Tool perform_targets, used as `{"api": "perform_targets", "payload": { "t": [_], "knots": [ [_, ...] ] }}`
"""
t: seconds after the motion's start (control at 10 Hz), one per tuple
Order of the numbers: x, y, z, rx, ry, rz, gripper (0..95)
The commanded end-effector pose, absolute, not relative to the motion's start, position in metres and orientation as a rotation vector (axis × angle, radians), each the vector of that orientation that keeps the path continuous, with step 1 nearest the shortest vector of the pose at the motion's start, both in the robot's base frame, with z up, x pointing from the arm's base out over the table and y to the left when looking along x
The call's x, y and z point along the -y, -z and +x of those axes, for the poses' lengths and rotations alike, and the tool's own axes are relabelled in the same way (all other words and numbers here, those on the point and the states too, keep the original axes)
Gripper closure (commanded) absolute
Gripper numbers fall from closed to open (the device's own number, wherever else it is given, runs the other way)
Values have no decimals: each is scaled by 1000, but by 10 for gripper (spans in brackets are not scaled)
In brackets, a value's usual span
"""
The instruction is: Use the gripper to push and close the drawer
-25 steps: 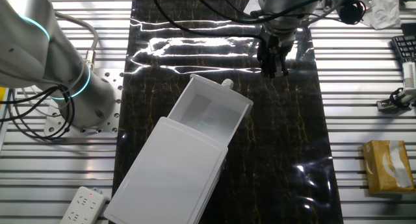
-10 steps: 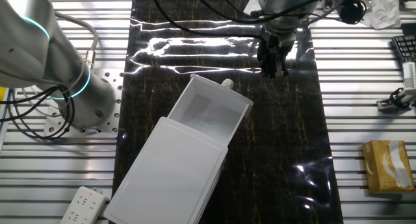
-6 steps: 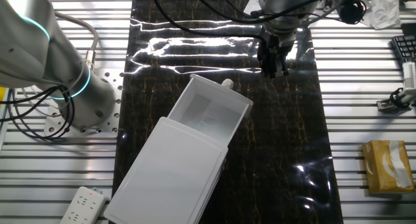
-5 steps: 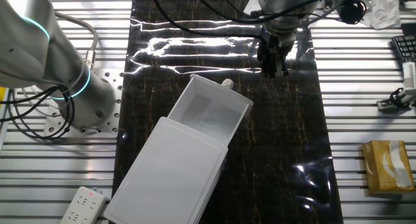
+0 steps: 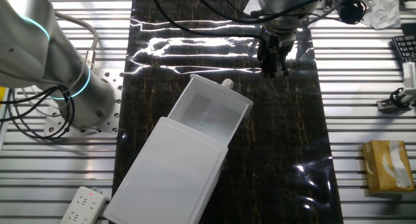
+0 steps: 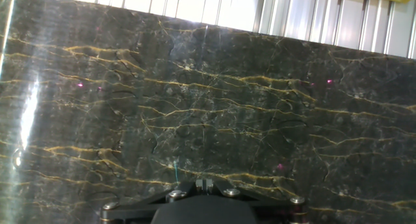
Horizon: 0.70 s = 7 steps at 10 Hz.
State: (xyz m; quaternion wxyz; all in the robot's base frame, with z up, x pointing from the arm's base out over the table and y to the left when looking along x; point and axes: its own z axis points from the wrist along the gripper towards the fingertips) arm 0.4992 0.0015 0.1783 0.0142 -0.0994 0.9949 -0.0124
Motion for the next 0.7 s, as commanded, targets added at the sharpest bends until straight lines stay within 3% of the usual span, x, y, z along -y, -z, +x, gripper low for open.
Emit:
{"api": "perform_targets", "payload": {
  "t": [0.1,0.7],
  "knots": [
    [-2,-179,499,-3099,38,-308,950],
    [-24,-172,507,-3122,-11,-151,950]
  ]
}}
